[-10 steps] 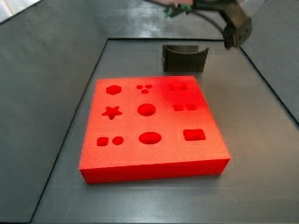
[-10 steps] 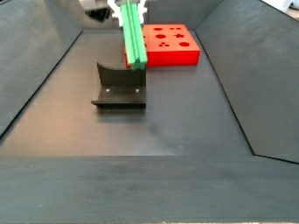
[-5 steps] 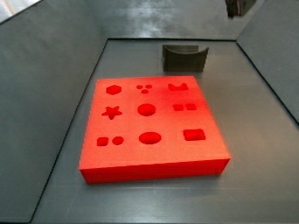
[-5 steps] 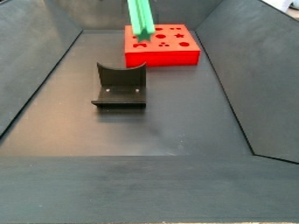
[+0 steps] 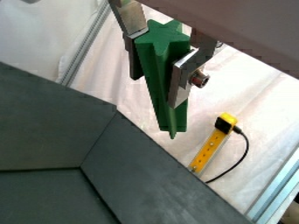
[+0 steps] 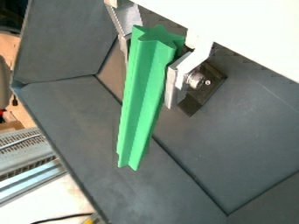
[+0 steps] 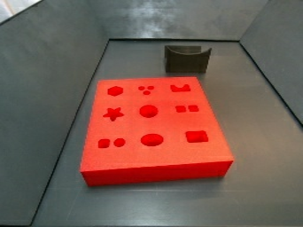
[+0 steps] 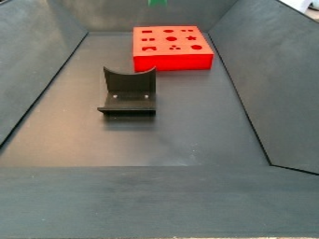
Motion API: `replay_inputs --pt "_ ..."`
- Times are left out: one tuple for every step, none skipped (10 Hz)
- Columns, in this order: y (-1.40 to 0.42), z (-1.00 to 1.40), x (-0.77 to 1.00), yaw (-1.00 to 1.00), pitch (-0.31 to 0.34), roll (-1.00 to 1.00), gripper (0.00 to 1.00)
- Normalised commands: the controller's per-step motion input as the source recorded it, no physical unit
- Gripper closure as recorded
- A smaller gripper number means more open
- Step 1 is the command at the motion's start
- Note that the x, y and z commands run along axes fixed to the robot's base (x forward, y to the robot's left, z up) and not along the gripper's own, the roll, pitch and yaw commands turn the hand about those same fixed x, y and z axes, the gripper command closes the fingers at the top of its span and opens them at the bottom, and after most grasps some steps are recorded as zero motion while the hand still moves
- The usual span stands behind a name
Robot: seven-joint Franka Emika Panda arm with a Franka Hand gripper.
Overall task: Pick up the star object. Move up. Place the star object on the fixture. Regrasp the star object. Move to above the board. Insert the star object.
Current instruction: Move to above the board.
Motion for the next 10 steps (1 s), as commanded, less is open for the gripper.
replay_inputs --pt "0.00 0.37 -0.04 -0.01 0.077 -0.06 1.00" --pt "0.00 0.25 -0.03 0.00 0.090 -0.06 1.00" --pt "-1.00 0.10 -0.31 -0.08 -0.094 -1.00 1.00" --pt "-1.00 0.11 -0.31 -0.08 -0.104 -1.00 1.00" --pt "-1.00 0.12 -0.33 -0.08 -0.110 -1.00 1.00" --pt "-1.00 0.10 -0.35 -0.09 -0.110 -1.00 1.00" --pt "-1.00 0.11 -0.35 -0.10 -0.110 -1.00 1.00" --pt "-1.00 0.11 -0.36 -0.11 -0.110 -1.00 1.00" --pt "-1.00 0.11 -0.38 -0.12 -0.102 -1.00 1.00" --pt "-0.94 0.11 -0.39 -0.12 -0.099 -1.00 1.00"
